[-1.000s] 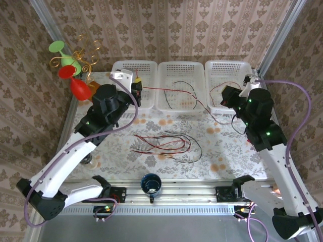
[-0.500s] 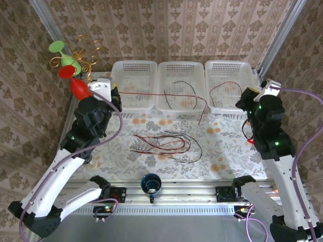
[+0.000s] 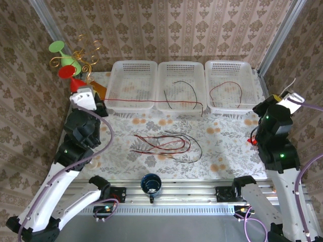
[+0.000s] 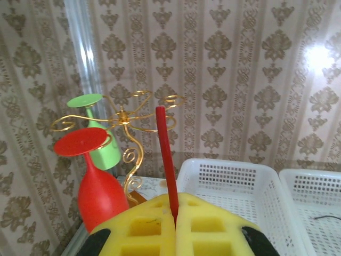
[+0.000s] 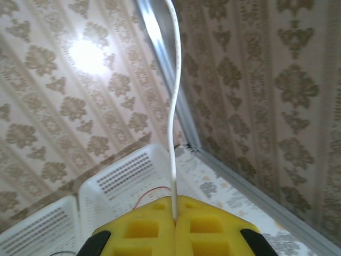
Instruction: Untangle the cables
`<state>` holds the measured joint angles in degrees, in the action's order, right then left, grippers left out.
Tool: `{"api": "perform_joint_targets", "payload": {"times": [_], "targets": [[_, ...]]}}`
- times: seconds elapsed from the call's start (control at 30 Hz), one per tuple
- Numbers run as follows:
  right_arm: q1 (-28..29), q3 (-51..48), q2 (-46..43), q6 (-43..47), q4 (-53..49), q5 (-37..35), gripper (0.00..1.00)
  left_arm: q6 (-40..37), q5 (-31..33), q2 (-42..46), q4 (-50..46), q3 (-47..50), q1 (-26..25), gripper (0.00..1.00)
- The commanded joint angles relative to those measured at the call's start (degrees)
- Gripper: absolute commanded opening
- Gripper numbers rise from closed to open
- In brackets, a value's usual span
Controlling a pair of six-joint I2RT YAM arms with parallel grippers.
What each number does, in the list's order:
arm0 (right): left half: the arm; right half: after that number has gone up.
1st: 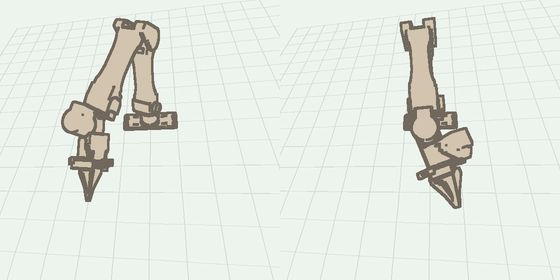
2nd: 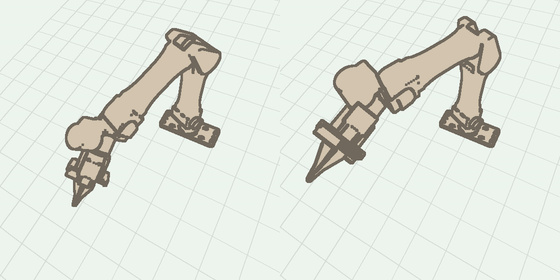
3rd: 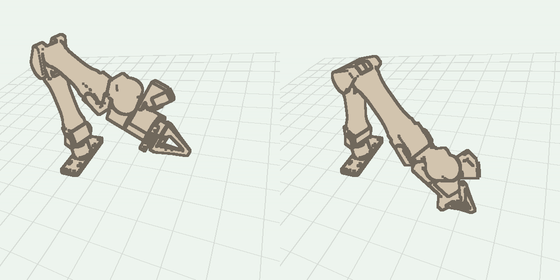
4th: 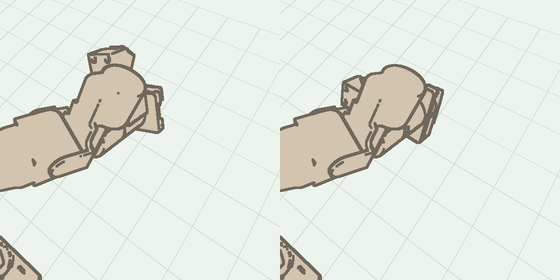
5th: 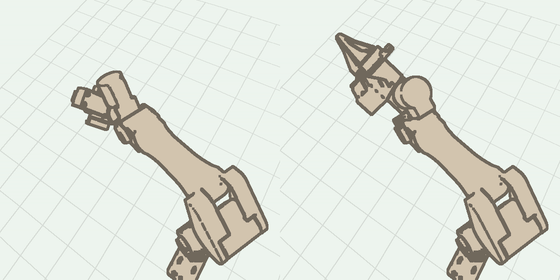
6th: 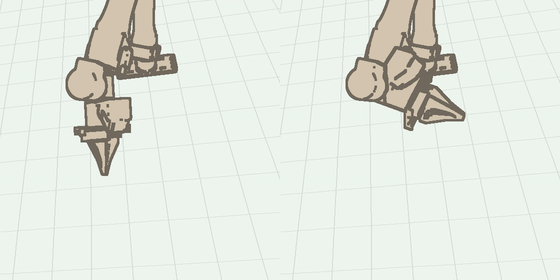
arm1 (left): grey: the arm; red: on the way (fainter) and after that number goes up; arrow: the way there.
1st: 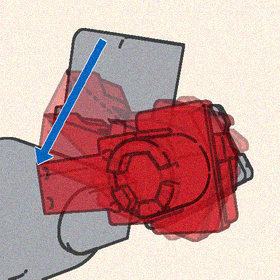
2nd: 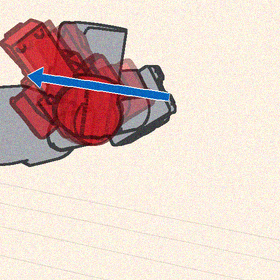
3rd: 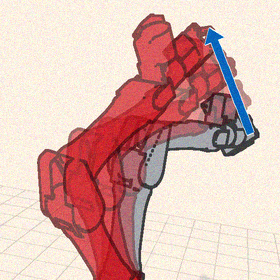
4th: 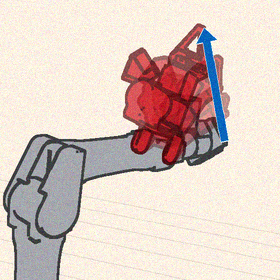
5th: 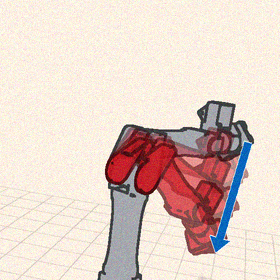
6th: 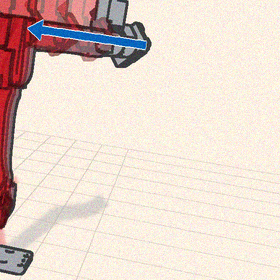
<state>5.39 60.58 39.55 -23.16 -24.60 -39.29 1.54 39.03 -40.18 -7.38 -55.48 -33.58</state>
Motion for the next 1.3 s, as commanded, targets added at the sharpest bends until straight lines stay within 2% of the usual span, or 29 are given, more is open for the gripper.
{"api": "perform_joint_targets", "payload": {"times": [0.0, 0.17, 0.23, 0.43, 0.6, 0.77, 0.9, 1.03, 1.27], "targets": [[-0.64, -0.93, -1.61, -1.55, -0.98, -9.11, 0.00, -1.58, 6.06, 2.46, 3.92, 1.35, 0.71, 0.00], [-1.16, -1.64, -2.16, -2.14, -2.30, -15.43, 0.00, -2.50, 9.79, 4.16, 3.74, 1.81, 1.20, 0.00], [-1.49, -2.25, -2.78, -2.49, -2.01, -14.87, 0.00, -2.20, 9.52, 5.28, 4.09, 2.24, 1.59, 0.00], [-1.56, -2.94, -3.24, -1.27, 1.89, -0.76, 0.00, 1.91, 0.88, 5.33, 0.43, 1.96, 1.85, 0.00], [-1.61, 1.78, -0.56, -0.45, 3.51, 11.54, 0.00, 7.40, -7.48, 3.55, -4.46, 1.08, 1.88, 0.00], [-1.52, 8.20, 3.54, -4.49, 7.30, 24.88, 0.00, 13.44, -14.26, 1.83, -6.71, 0.93, 1.77, 0.00], [-1.07, 12.79, 8.38, -10.45, 13.20, 33.22, 0.00, 15.02, -17.29, 0.83, -6.98, 0.30, 1.34, 0.00], [2.27, 19.52, 16.21, -14.77, 18.13, 39.64, 0.00, 15.71, -17.16, 0.66, -6.86, 1.05, 0.93, 0.00], [15.69, 31.96, 31.25, -12.98, 25.28, 38.54, 0.00, 20.94, -18.54, 0.87, -6.79, 6.75, -0.06, 0.00]]}}
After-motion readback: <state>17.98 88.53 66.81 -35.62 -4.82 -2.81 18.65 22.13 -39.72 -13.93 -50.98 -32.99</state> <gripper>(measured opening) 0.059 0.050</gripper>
